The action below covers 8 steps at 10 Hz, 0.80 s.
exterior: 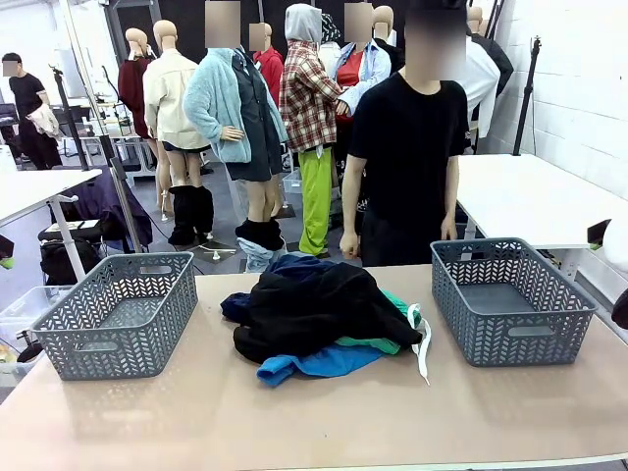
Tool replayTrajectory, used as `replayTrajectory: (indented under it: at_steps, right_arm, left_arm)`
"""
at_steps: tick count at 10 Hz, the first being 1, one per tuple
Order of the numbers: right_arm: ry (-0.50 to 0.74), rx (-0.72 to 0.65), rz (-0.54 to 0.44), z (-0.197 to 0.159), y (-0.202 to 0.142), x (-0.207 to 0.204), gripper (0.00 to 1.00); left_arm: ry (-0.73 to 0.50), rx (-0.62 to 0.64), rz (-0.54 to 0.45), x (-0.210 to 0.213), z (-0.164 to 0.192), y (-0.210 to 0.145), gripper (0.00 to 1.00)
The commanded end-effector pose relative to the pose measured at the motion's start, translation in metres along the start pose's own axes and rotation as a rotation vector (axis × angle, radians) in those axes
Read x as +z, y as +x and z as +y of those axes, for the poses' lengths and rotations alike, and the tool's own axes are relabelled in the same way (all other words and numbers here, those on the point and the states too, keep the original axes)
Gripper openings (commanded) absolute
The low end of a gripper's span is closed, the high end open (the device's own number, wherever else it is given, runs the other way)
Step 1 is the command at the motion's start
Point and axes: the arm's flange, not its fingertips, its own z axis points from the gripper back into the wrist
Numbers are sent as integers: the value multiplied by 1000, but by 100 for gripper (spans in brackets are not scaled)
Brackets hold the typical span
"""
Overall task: Sort the tops and bottoms.
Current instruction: Lift clothes from the center of the table with your left hand.
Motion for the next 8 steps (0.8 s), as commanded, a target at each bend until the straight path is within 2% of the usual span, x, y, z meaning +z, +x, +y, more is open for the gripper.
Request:
replayTrajectory:
  at_steps: [1, 8]
  right_arm:
    - [-7, 8, 11, 2, 0, 1, 100]
    - [-7, 8, 11, 2, 0, 1, 100]
  left_arm:
    - [-1, -1, -2, 1, 1, 0, 100]
    - [-1, -1, -2, 1, 1, 0, 100]
